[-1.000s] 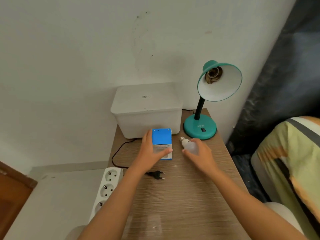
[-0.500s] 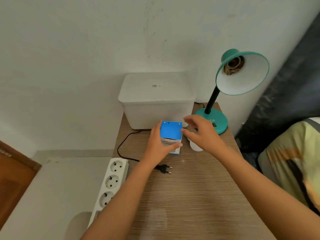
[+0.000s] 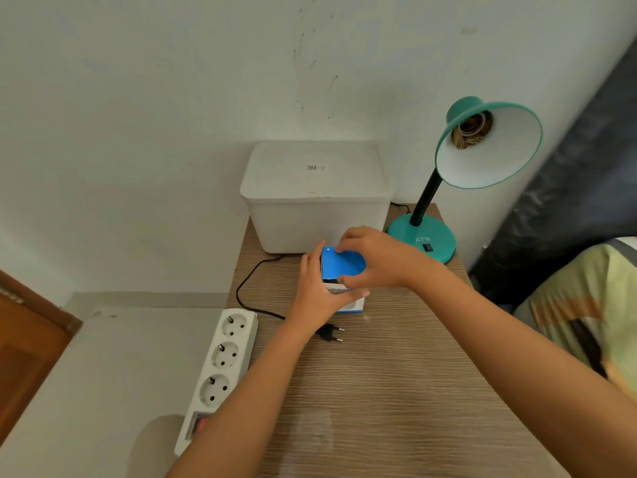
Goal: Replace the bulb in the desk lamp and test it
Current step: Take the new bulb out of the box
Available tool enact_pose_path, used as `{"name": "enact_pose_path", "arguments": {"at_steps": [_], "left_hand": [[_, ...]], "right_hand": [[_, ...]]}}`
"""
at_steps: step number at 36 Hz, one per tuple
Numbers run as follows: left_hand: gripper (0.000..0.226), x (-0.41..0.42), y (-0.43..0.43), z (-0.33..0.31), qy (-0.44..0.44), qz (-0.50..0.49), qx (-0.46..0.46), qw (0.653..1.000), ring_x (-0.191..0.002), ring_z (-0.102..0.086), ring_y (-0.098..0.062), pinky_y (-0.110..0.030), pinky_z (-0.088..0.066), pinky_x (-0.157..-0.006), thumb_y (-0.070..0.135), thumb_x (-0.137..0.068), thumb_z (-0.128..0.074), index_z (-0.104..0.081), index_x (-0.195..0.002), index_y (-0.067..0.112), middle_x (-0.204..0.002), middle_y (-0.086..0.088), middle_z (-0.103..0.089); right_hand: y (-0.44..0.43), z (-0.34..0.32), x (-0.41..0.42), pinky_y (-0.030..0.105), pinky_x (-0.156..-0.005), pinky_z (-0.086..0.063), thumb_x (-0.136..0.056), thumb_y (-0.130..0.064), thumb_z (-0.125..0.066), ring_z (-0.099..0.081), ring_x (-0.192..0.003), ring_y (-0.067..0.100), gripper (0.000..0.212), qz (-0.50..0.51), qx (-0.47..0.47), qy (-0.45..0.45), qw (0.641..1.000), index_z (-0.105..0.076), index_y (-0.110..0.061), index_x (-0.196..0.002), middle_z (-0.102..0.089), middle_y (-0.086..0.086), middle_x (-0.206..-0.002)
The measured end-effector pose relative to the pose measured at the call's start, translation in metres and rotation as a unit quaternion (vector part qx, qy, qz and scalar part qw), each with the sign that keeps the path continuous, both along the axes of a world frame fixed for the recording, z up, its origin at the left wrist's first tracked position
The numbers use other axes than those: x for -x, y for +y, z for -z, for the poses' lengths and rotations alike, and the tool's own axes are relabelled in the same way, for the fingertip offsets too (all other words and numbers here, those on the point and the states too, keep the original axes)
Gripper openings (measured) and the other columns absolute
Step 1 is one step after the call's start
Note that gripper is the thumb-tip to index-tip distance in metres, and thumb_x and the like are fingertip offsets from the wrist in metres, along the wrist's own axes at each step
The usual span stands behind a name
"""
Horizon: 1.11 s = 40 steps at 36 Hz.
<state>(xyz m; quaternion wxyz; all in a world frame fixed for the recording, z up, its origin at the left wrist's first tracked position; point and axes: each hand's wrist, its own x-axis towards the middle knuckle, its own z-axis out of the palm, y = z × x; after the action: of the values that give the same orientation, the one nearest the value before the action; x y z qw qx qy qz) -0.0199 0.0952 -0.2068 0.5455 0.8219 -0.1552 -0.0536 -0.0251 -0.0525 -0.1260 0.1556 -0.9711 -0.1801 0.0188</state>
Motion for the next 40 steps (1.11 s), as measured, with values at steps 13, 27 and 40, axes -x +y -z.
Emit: {"name": "enact_pose_path", "arguments": {"at_steps": [13, 27, 40], "left_hand": [[0.121, 0.004, -0.001, 0.006, 0.020, 0.014, 0.023, 0.999, -0.129, -0.036, -0.003, -0.033, -0.043, -0.104, 0.048, -0.056, -0.085, -0.006, -0.147, 0.038, -0.145, 0.013, -0.031], [0.122, 0.003, 0.001, 0.007, 0.039, 0.029, 0.027, 0.998, -0.129, -0.038, -0.007, -0.040, -0.045, -0.102, 0.053, -0.055, -0.083, -0.002, -0.146, 0.042, -0.144, 0.013, -0.032], [0.119, 0.003, 0.001, 0.003, 0.062, 0.032, 0.021, 0.997, -0.129, -0.042, -0.012, -0.041, -0.046, -0.101, 0.042, -0.061, -0.084, 0.002, -0.142, 0.050, -0.147, 0.006, -0.034]], "right_hand": [[-0.011, 0.022, -0.011, 0.031, -0.072, -0.056, -0.089, -0.028, -0.057, -0.066, -0.079, 0.021, 0.022, 0.272, -0.425, -0.001, 0.864, -0.067, -0.009, -0.087, -0.069, 0.010, -0.085], [-0.007, 0.002, 0.013, 0.015, -0.078, -0.051, -0.083, -0.020, -0.065, -0.063, -0.084, 0.009, 0.017, 0.116, -0.242, -0.007, 0.963, -0.067, -0.012, -0.098, -0.068, -0.001, -0.089], [0.013, -0.015, -0.004, 0.036, -0.085, -0.055, -0.076, -0.024, -0.064, -0.061, -0.095, 0.021, 0.031, 0.069, -0.069, 0.140, 0.985, -0.066, -0.016, -0.106, -0.067, 0.006, -0.105]]}}
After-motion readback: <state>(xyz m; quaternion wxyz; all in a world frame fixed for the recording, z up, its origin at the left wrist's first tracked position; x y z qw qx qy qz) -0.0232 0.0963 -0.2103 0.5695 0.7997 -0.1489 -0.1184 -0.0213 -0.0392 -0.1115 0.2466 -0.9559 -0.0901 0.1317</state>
